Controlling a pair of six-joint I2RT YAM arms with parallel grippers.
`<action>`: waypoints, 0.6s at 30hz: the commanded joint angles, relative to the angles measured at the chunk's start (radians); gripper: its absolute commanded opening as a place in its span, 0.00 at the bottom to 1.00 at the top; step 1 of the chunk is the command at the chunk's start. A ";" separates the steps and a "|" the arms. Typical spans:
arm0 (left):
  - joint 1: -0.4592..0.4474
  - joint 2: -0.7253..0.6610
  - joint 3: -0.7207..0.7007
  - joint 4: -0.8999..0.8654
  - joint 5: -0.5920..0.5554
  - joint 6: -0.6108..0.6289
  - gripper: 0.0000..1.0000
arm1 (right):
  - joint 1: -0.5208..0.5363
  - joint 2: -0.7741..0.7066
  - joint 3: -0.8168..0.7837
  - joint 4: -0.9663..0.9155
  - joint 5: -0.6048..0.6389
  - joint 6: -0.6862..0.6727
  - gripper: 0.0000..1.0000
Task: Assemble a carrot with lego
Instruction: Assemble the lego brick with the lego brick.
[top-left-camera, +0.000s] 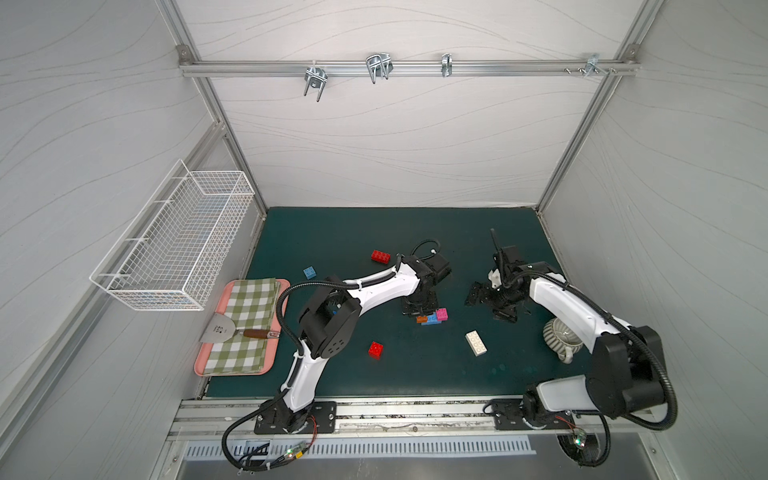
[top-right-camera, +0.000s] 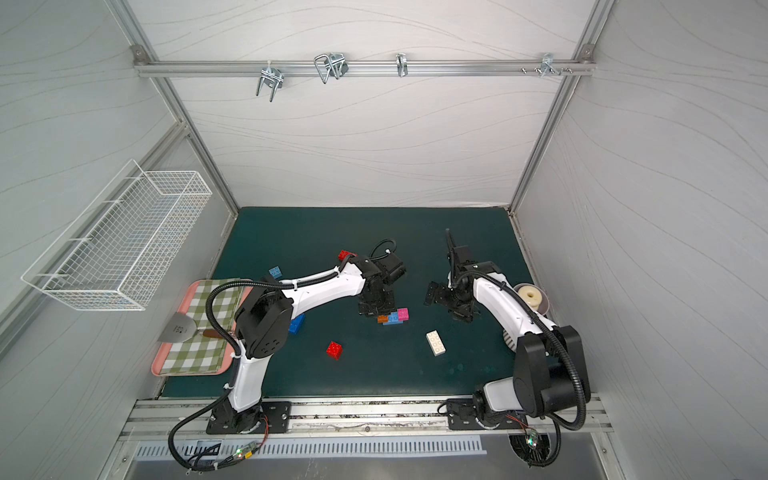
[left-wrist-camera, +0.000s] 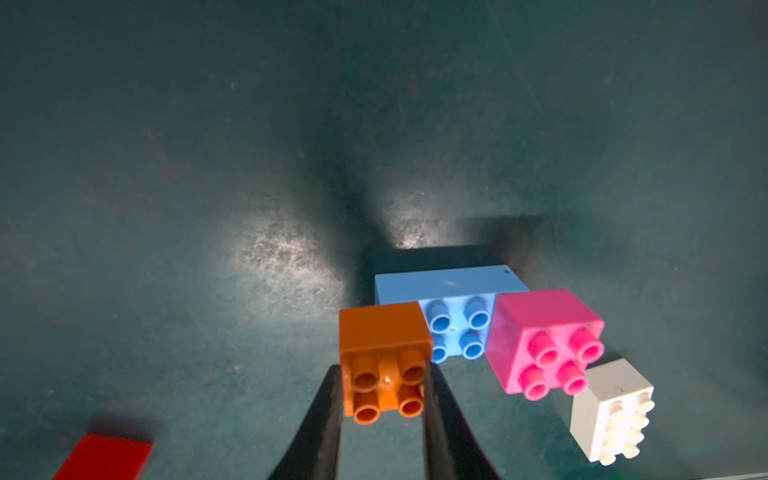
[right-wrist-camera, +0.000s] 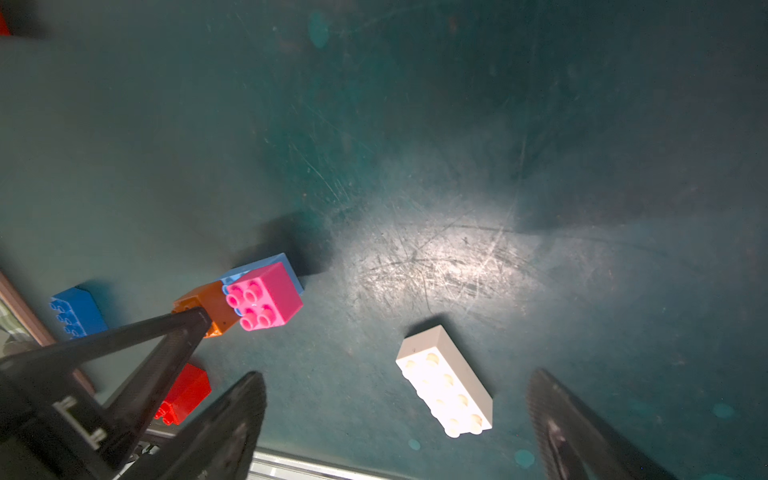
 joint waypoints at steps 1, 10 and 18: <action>-0.006 0.028 -0.032 -0.003 0.010 -0.032 0.09 | -0.005 -0.011 0.027 -0.030 0.009 -0.002 0.99; 0.020 0.025 -0.029 0.002 0.010 -0.024 0.09 | -0.005 -0.015 0.036 -0.038 0.011 -0.002 0.99; 0.012 0.038 -0.010 -0.018 0.015 -0.002 0.12 | -0.004 -0.013 0.049 -0.043 0.014 -0.003 0.99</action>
